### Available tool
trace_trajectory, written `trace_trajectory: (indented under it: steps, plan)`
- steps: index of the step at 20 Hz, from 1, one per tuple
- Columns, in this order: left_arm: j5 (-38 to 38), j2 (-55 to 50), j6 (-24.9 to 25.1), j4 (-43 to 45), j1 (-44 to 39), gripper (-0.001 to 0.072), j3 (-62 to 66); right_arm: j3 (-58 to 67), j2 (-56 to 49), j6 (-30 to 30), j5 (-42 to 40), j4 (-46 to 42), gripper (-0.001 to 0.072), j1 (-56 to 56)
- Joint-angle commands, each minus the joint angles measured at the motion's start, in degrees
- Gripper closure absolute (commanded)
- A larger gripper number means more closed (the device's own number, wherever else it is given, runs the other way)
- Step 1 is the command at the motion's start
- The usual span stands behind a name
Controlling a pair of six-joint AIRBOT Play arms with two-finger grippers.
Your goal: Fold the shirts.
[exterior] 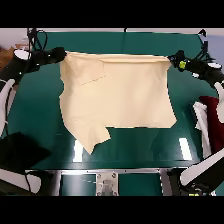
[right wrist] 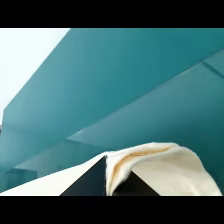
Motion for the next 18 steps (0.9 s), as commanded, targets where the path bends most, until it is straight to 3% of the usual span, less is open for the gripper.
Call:
trace_trajectory:
  steps: [1,5,10,13,18]
  plan:
    - [1.5,-0.2,0.0,0.0,0.0,0.0684,0.7,1.4,-0.5,0.0,-2.8,0.4,0.0699,0.9]
    - [-3.5,-0.2,-0.1,4.1,0.0,0.0684,0.7,1.4,-0.5,0.2,1.8,-3.8,0.0699,-0.2]
    - [-19.6,-0.2,-6.8,20.5,0.0,0.0684,0.4,0.9,-0.4,11.3,19.5,-25.2,0.0701,-3.7]
    - [-25.8,-0.2,-7.2,22.7,0.0,0.0684,-2.2,-2.6,0.4,12.5,26.0,-30.0,0.0701,-3.8]
    - [-29.0,-0.2,-7.6,22.7,0.0,0.0684,-8.3,-8.8,1.6,13.6,27.6,-32.7,0.0701,-3.8]
